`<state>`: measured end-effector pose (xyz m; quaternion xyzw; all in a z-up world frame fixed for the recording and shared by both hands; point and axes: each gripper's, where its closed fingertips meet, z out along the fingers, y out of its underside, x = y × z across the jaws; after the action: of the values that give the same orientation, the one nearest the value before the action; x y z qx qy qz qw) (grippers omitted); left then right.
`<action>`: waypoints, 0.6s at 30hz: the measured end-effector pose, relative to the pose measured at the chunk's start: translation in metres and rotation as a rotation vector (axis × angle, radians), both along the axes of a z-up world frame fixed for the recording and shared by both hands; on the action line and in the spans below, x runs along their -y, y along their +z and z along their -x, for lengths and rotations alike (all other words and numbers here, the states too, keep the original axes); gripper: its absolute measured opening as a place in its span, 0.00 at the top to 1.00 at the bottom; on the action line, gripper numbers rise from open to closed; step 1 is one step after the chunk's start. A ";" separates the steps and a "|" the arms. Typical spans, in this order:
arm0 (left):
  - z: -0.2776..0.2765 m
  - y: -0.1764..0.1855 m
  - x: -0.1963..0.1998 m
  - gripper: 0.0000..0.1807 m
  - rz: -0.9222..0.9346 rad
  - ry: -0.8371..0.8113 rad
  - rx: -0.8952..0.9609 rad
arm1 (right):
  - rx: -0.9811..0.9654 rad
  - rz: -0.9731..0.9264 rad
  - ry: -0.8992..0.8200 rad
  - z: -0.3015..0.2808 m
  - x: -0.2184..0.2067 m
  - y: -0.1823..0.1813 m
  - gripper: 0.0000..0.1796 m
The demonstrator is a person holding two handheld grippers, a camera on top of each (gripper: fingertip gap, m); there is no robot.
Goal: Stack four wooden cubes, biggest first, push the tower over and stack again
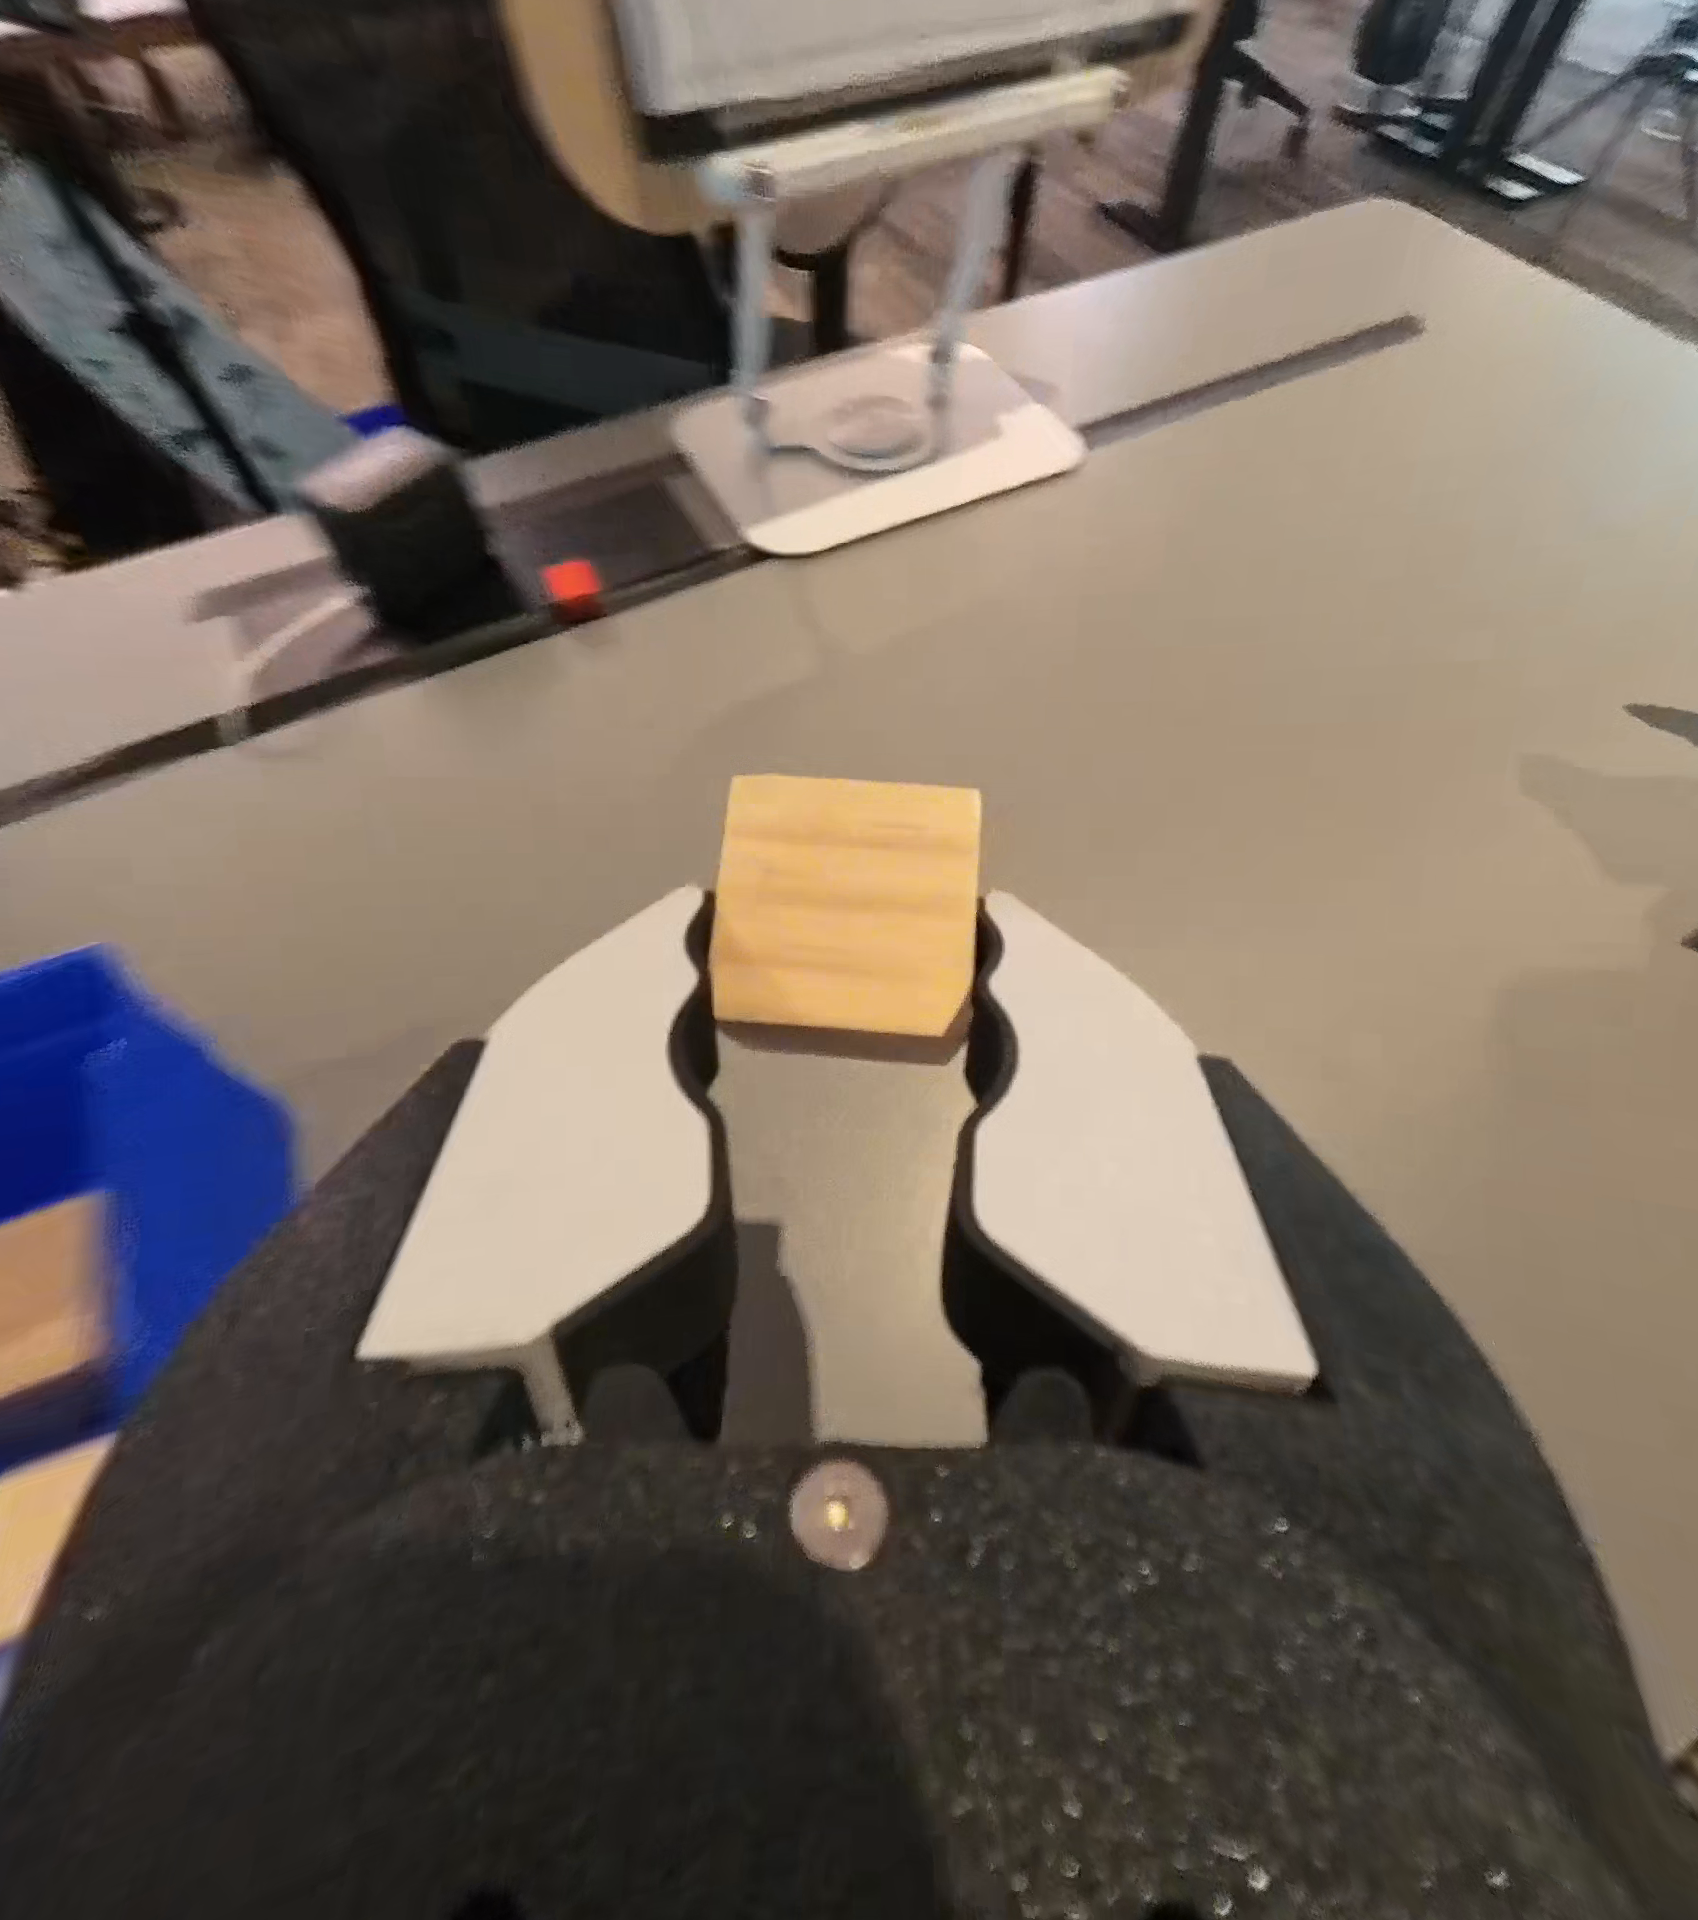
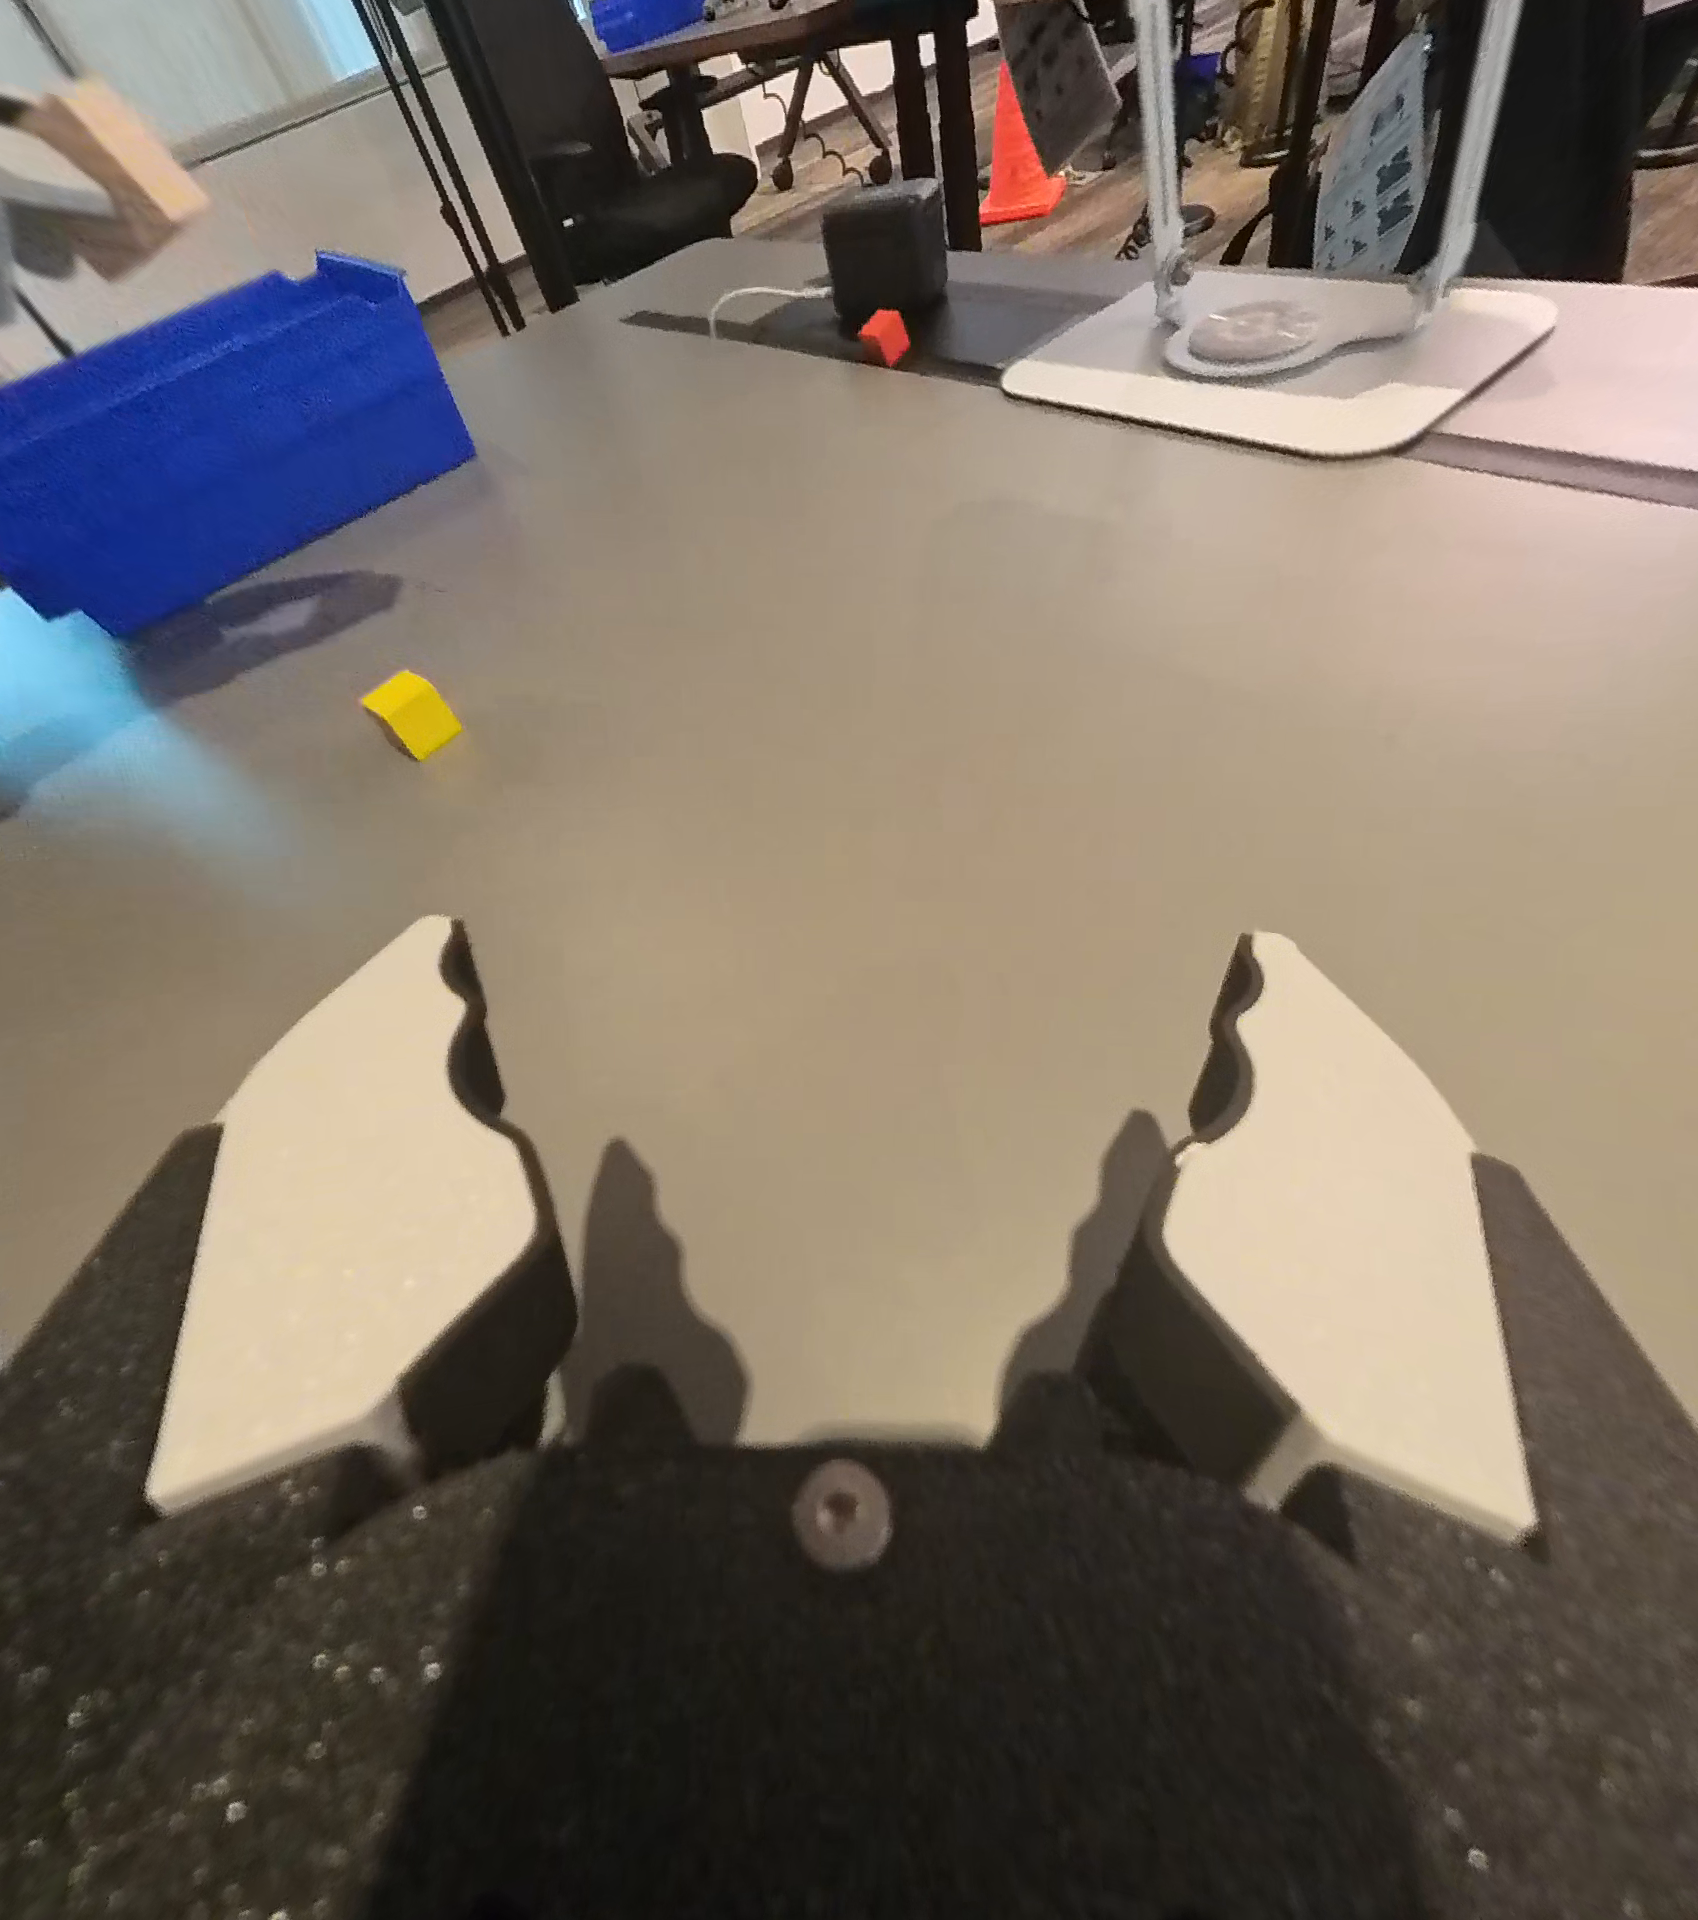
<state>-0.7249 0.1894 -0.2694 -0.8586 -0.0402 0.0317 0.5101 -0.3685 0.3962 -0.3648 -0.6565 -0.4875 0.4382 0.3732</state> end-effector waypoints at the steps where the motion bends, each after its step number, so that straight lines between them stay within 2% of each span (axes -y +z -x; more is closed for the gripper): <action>1: 0.018 0.007 0.016 0.75 0.000 0.042 -0.018 | 0.001 -0.001 0.005 0.002 0.001 0.000 0.28; 5: 0.090 0.022 0.084 0.75 0.019 0.226 -0.073 | 0.003 -0.009 0.016 0.008 0.004 0.002 0.28; 10: 0.158 0.017 0.150 0.75 0.022 0.366 -0.025 | 0.006 -0.006 0.030 0.016 0.006 0.000 0.28; 18: 0.226 -0.065 0.173 0.75 0.271 0.427 0.049 | 0.028 -0.007 0.046 0.025 0.011 -0.001 0.28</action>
<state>-0.9513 0.0165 -0.3343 -0.8918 -0.2283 0.1227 0.3708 -0.3939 0.3853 -0.3658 -0.6497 -0.5095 0.4356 0.3584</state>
